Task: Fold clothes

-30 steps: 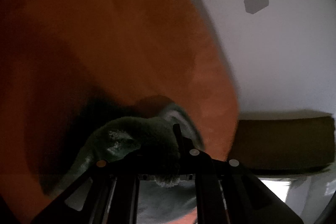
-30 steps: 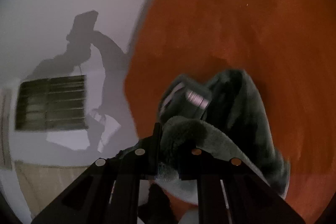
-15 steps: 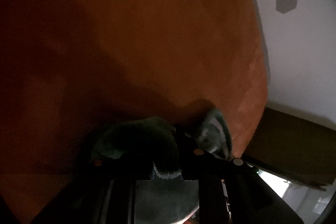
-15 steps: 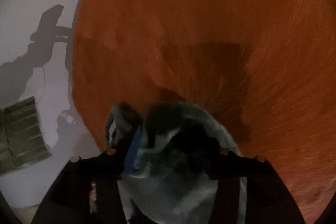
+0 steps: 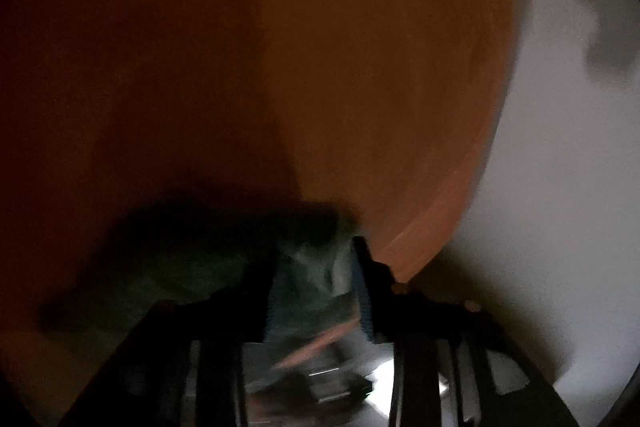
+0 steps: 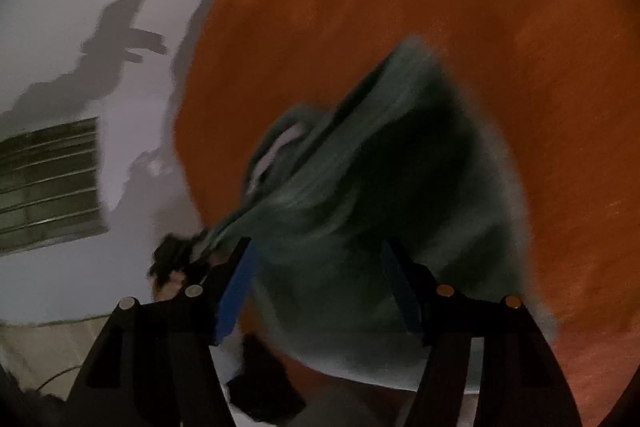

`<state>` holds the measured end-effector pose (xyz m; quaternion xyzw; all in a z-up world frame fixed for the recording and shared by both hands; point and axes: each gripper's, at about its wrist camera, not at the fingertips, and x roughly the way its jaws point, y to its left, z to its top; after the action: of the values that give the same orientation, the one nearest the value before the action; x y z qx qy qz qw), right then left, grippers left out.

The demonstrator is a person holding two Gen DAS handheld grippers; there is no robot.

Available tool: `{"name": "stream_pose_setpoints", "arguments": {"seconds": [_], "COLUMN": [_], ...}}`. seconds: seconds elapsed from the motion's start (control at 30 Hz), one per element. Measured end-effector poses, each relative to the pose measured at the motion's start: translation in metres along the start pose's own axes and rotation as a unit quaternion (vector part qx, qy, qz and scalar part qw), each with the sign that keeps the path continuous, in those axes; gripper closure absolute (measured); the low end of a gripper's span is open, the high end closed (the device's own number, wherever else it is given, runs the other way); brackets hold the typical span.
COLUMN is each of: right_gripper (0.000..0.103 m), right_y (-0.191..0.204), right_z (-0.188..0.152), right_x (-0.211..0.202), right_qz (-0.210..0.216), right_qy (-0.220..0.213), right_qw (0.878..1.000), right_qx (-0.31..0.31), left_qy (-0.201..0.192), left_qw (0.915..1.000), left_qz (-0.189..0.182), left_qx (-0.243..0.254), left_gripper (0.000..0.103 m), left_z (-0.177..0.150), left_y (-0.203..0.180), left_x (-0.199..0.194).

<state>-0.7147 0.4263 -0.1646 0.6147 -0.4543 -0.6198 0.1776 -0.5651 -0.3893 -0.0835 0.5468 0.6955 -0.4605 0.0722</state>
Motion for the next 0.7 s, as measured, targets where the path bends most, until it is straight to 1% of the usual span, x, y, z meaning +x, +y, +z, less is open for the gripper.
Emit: {"name": "stream_pose_setpoints", "arguments": {"seconds": [0.03,0.1,0.17,0.2,0.23,0.27,0.3,0.33,0.37,0.4,0.43,0.47,0.5,0.53,0.63,0.67,0.7], "right_gripper": [0.039,0.039,0.040,0.043,0.052,0.059,0.063,0.072,0.073,0.073,0.071,0.058,0.050,0.039,0.039,0.039,0.039], "right_y": [0.005,0.015,0.026,0.032,0.039,0.046,0.053,0.058,0.061,0.067,0.075,0.083,0.091,0.089,0.071,0.064,0.060], "right_z": [-0.003,-0.004,-0.001,0.004,0.012,0.019,0.026,0.032,0.037,0.040,0.041,0.037,0.034,0.034,0.034,0.033,0.031], "right_x": [0.015,0.044,0.071,0.082,0.092,0.102,0.111,0.116,0.118,0.115,0.109,0.103,0.098,0.094,0.083,0.086,0.093], "right_qz": [0.009,0.018,0.015,-0.004,-0.034,-0.064,-0.094,-0.110,-0.118,-0.118,-0.113,-0.117,-0.129,-0.139,-0.158,-0.172,-0.197], "right_qy": [0.007,0.020,0.029,0.026,0.020,0.014,0.007,0.005,0.006,0.005,0.004,0.003,0.000,0.001,0.016,0.021,0.022], "right_qw": [1.000,0.999,0.999,0.998,0.996,0.993,0.988,0.985,0.983,0.982,0.981,0.978,0.974,0.972,0.974,0.973,0.967], "right_qx": [-0.006,-0.023,-0.044,-0.060,-0.081,-0.102,-0.123,-0.134,-0.139,-0.147,-0.156,-0.171,-0.188,-0.189,-0.161,-0.154,-0.160], "left_qy": [-0.023,-0.069,-0.096,-0.110,-0.123,-0.119,-0.101,-0.083,-0.063,-0.057,-0.052,-0.044,-0.036,-0.024,0.000,-0.009,-0.023], "left_qw": [0.9987,0.9923,0.9895,0.9902,0.9892,0.9897,0.9874,0.9793,0.9632,0.9474,0.9287,0.9111,0.8920,0.8929,0.8979,0.8906,0.8750], "left_qz": [-0.025,-0.078,-0.095,-0.085,-0.075,-0.048,-0.002,0.044,0.088,0.119,0.150,0.171,0.192,0.197,0.210,0.223,0.243], "left_qx": [-0.039,-0.067,-0.053,-0.013,0.026,0.064,0.122,0.179,0.246,0.291,0.335,0.372,0.408,0.404,0.387,0.396,0.418], "left_gripper": [0.062,0.058,0.057,0.057,0.057,0.056,0.055,0.055,0.055,0.055,0.055,0.055,0.055,0.055,0.055,0.055,0.055], "left_z": [0.001,-0.001,-0.009,-0.020,-0.031,-0.040,-0.055,-0.071,-0.090,-0.102,-0.114,-0.124,-0.134,-0.134,-0.138,-0.141,-0.151], "left_y": [0.008,0.016,0.015,0.008,0.001,-0.006,-0.016,-0.027,-0.036,-0.042,-0.048,-0.052,-0.056,-0.055,-0.047,-0.048,-0.046], "left_x": [-0.007,-0.022,-0.033,-0.036,-0.039,-0.035,-0.019,-0.003,0.019,0.033,0.047,0.063,0.079,0.090,0.120,0.128,0.132]}}
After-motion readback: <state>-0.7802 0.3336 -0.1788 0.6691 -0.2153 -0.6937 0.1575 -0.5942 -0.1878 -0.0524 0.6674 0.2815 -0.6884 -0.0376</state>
